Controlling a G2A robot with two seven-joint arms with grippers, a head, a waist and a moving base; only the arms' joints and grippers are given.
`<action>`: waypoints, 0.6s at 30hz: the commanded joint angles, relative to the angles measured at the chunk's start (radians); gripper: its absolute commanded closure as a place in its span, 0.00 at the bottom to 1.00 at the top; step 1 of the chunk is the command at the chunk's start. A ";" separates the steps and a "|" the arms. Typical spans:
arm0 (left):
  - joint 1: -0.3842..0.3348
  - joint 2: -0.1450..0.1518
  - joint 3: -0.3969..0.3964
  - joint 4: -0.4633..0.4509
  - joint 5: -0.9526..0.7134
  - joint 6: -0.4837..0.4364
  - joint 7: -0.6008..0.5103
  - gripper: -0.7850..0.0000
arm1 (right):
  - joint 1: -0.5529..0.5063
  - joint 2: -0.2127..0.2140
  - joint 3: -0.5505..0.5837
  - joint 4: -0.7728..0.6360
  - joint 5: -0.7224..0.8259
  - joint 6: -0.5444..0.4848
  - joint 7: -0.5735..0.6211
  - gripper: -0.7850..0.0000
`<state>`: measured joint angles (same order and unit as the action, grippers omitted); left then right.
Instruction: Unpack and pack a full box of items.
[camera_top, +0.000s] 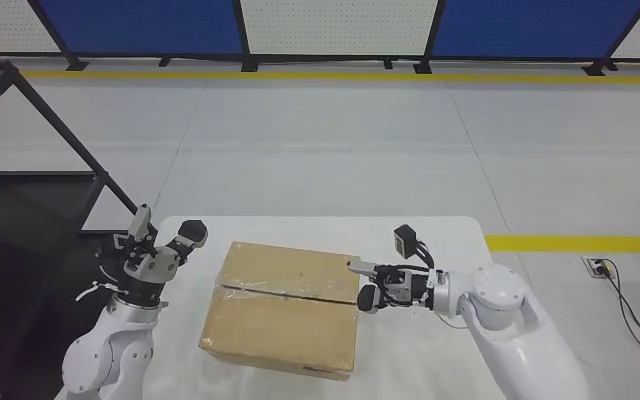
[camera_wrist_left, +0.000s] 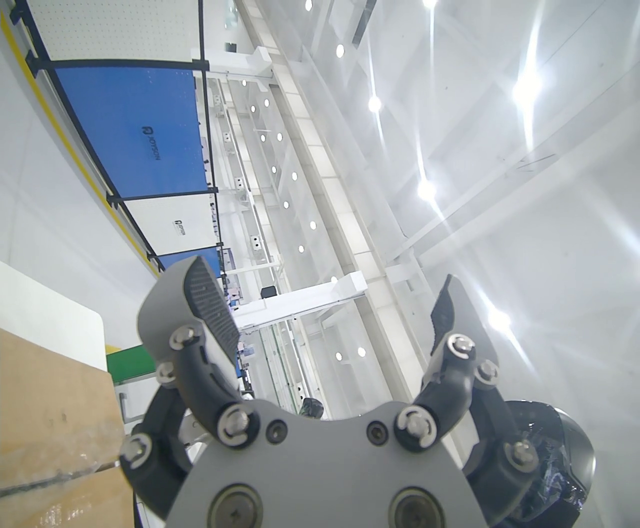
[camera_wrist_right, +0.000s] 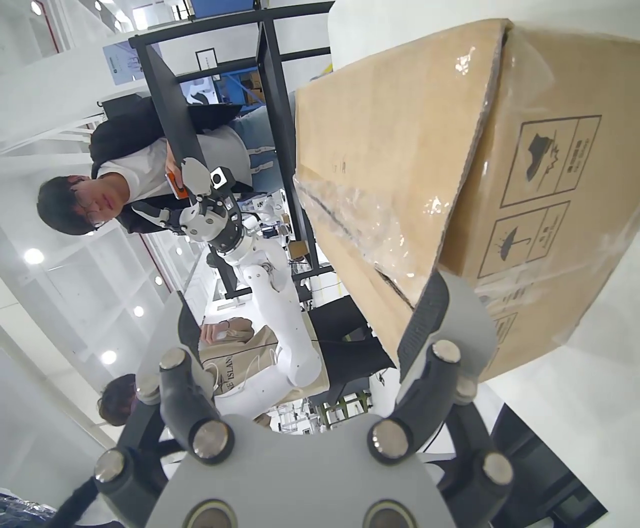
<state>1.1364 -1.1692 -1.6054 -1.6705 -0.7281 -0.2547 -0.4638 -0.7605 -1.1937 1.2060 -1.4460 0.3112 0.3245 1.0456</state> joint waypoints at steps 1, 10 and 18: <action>-0.004 -0.001 0.004 0.002 0.004 0.003 0.000 0.00 | -0.003 -0.001 0.009 0.002 0.025 -0.040 -0.027 0.00; -0.011 -0.003 0.007 0.009 0.008 0.006 -0.005 0.00 | -0.006 0.003 -0.011 0.006 0.032 -0.033 -0.004 0.00; -0.014 -0.004 0.003 0.014 0.012 0.005 -0.008 0.00 | 0.022 0.001 -0.046 0.047 0.034 -0.014 -0.001 0.00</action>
<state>1.1229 -1.1727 -1.6022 -1.6576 -0.7160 -0.2502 -0.4716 -0.7404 -1.1929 1.1618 -1.4025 0.3435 0.3106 1.0445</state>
